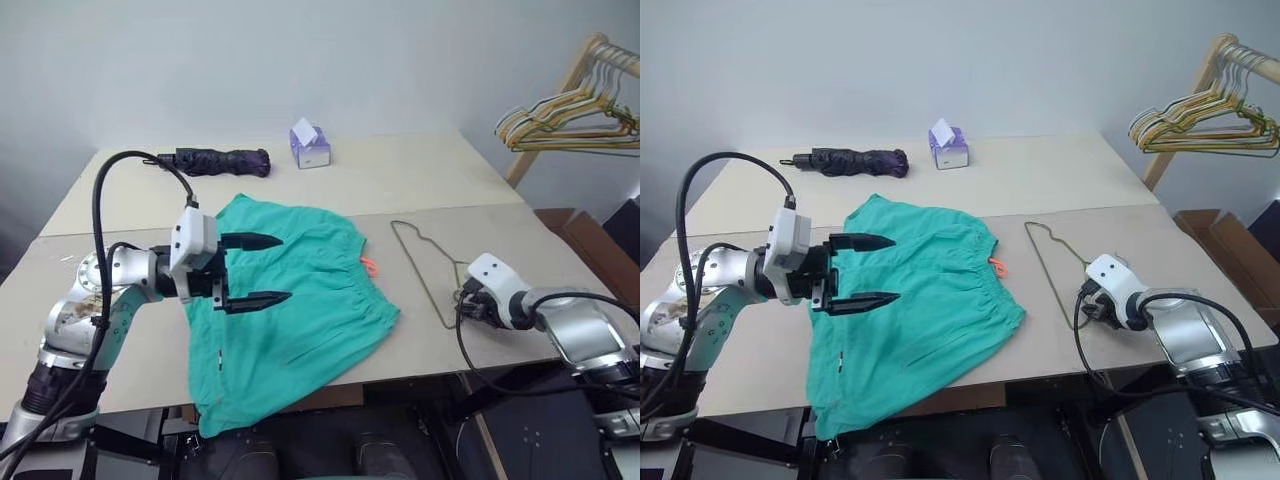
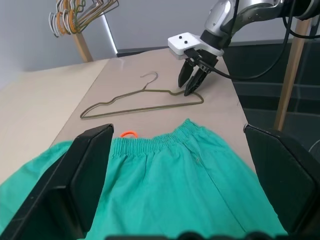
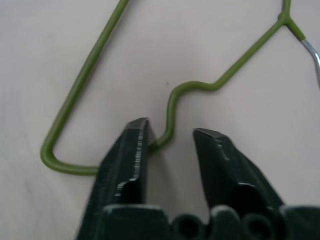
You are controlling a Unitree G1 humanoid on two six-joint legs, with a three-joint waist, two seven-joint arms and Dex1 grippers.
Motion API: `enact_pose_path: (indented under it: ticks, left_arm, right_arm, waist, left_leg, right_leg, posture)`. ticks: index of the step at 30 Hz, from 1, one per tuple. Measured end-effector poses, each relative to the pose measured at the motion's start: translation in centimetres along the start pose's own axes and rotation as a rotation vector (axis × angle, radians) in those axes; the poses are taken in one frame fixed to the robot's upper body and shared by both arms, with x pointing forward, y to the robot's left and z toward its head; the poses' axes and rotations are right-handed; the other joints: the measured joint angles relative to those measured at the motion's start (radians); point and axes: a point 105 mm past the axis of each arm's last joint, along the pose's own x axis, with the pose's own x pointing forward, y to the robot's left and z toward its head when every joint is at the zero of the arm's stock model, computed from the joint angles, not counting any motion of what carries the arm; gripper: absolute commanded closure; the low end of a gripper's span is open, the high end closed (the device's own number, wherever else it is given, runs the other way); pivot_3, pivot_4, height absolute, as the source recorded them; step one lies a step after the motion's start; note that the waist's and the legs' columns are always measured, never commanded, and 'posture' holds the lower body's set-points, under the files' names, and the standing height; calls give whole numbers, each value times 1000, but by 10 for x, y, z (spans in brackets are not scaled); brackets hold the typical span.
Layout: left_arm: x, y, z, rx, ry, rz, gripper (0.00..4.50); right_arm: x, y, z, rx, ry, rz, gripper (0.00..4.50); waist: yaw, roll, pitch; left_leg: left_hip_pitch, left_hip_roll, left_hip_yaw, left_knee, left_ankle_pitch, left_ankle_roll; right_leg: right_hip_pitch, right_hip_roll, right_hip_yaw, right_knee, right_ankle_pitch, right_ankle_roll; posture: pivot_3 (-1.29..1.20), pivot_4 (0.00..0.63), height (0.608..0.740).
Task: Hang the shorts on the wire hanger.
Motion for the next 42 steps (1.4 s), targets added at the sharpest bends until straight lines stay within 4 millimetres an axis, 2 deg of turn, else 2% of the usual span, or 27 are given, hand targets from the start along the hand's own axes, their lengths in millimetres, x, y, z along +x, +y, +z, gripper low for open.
enact_pose_path:
  ticks: [3, 10, 14, 19, 21, 25, 28, 33, 35, 38, 42]
  left_arm:
    - [1, -1, 0, 5, -4, -12, 0]
    - [6, 6, 3, 47, -22, -5, 0]
    - [14, 12, 5, 54, -26, 11, 0]
    - [26, 31, 9, 23, -40, 83, 0]
    - [26, 44, 11, -3, -29, 111, 0]
    - [24, 64, 18, -9, -18, 129, 0]
    - [23, 72, 19, -18, -3, 117, 0]
    - [27, 77, 11, -34, 39, 63, 0]
    - [36, 80, 2, -32, 84, 60, 0]
    - [48, 82, -9, -44, 144, 27, 0]
    - [59, 80, -20, -70, 185, -18, 0]
  right_arm:
    - [2, -2, 1, 0, 12, 2, 4477]
    - [5, -6, 6, 26, 32, -17, 4477]
    - [0, -22, 17, -4, -7, -117, 4477]
    - [-22, -53, 52, -340, -198, -363, 4477]
    - [-33, -60, 65, -569, -282, -459, 4477]
    - [-43, -54, 83, -1080, -381, -573, 4477]
    - [-46, -46, 97, -1347, -473, -611, 4477]
    - [-49, -32, 115, -1549, -611, -608, 4477]
    - [-51, -26, 122, -1610, -654, -588, 4477]
    - [-53, -14, 136, -1667, -729, -573, 4477]
    - [-53, -9, 143, -1713, -753, -552, 4477]
  waist:
    - [0, 0, 0]
    - [-2, -1, -1]
    - [-1, -1, -1]
    - [0, -1, -1]
    - [-2, -1, -1]
    - [-21, -1, -1]
    - [-43, -1, -2]
    - [-81, -1, -2]
    - [-87, -1, -2]
    - [-98, -1, -2]
    - [-109, -1, -2]
  left_leg:
    - [0, 0, 0, 0, 0, 0]
    - [-1, 0, 0, 0, 0, 0]
    - [-2, 0, -1, 1, 0, 0]
    - [-4, 0, -1, 1, 0, 0]
    - [-4, -1, -1, 1, 0, 0]
    - [-4, 0, 0, 1, 0, 0]
    - [-5, -1, -1, 1, 0, 0]
    - [-5, -1, -2, 1, 0, 0]
    - [-5, -1, -2, 1, 0, 0]
    - [-5, -1, -3, 1, 0, 0]
    - [-5, -2, -3, 1, 0, 0]
  right_leg:
    - [0, 0, 0, 0, 0, 0]
    - [0, 0, -1, 0, 0, 0]
    - [-1, 0, -1, 0, 0, 0]
    - [-2, 0, -2, -1, 0, 1]
    - [-2, 0, -2, -1, 0, 1]
    - [-3, -1, -1, -1, 0, 1]
    - [-3, -1, -1, -1, 0, 1]
    - [-3, -1, -1, -1, 1, 0]
    - [-2, -1, -1, -1, 1, 0]
    - [-2, -1, -1, -1, 1, 0]
    - [-2, -1, -1, -1, 1, 0]
  posture:
    - [-44, 0, 740]
    - [-42, 0, 740]
    - [-46, 0, 740]
    - [-63, 0, 740]
    - [-75, 0, 740]
    - [-88, 0, 740]
    - [-93, 0, 740]
    - [-100, 0, 740]
    - [-101, 0, 740]
    - [-101, 0, 740]
    - [-105, 0, 740]
